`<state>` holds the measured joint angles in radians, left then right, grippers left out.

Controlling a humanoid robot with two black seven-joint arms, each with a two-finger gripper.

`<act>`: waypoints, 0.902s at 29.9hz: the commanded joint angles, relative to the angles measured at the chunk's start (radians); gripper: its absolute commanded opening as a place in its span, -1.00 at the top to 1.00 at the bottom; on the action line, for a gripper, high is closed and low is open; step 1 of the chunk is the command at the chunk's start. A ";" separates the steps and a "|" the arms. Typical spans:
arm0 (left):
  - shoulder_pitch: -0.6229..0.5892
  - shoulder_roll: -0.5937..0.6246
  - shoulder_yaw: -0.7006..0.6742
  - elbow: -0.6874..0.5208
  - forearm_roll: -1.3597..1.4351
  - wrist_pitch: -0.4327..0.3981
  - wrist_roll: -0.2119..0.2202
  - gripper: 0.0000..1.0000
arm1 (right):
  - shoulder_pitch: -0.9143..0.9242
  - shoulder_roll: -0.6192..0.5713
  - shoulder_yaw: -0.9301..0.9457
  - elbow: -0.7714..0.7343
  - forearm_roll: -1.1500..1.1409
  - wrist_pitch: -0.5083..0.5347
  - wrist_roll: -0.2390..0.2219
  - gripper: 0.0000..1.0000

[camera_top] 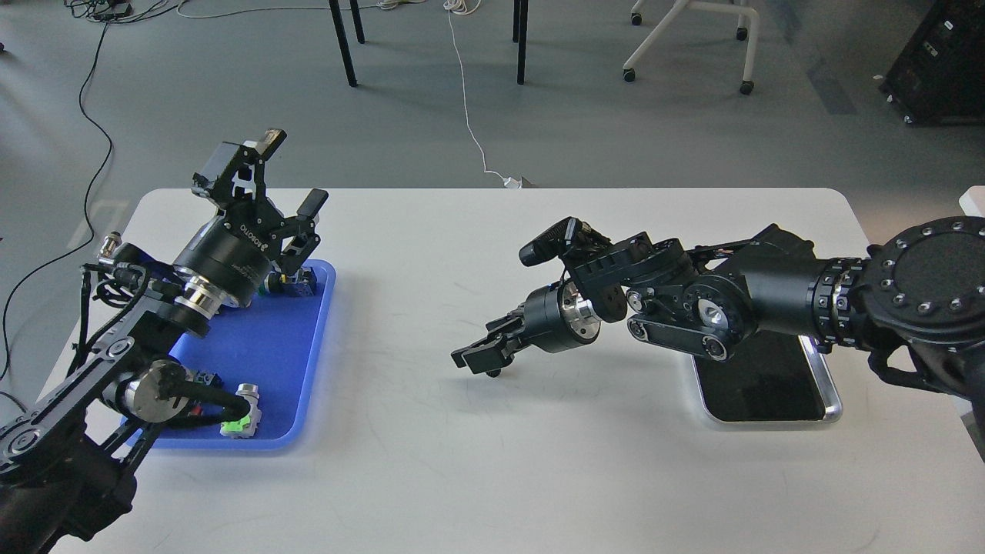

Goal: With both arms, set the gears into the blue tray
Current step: 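Release the gear on the table and withdraw the right arm, then reach the left gripper toward the black gear on the table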

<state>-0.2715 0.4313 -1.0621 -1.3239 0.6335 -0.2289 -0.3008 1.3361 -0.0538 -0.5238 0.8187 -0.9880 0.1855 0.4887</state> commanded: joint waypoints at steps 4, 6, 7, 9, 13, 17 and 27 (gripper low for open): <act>-0.012 0.001 0.010 0.000 0.011 -0.001 -0.044 -0.96 | -0.075 -0.182 0.189 0.055 0.262 0.008 0.000 -0.93; -0.014 0.001 0.011 0.000 0.057 -0.003 -0.072 -0.96 | -0.121 -0.237 0.269 0.082 0.357 0.025 0.000 -0.93; -0.014 0.000 0.013 0.000 0.092 -0.004 -0.080 -0.96 | -0.152 -0.267 0.310 0.088 0.408 0.044 0.000 -0.93; -0.014 -0.005 0.022 0.000 0.173 -0.013 -0.087 -0.96 | -0.213 -0.310 0.401 0.088 0.497 0.098 0.000 -0.93; -0.031 -0.006 0.059 -0.014 0.329 -0.064 -0.110 -0.96 | -0.349 -0.377 0.585 0.077 0.673 0.215 0.000 -0.93; -0.098 -0.005 0.157 -0.032 0.553 -0.081 -0.138 -0.96 | -0.474 -0.396 0.749 0.050 0.880 0.294 0.000 -0.93; -0.397 -0.005 0.531 -0.020 1.220 -0.075 -0.188 -0.96 | -0.696 -0.383 0.993 -0.047 0.999 0.303 0.000 -0.93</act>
<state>-0.5809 0.4294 -0.6361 -1.3550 1.6542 -0.3089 -0.4867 0.6945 -0.4382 0.4247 0.7756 0.0084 0.4885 0.4886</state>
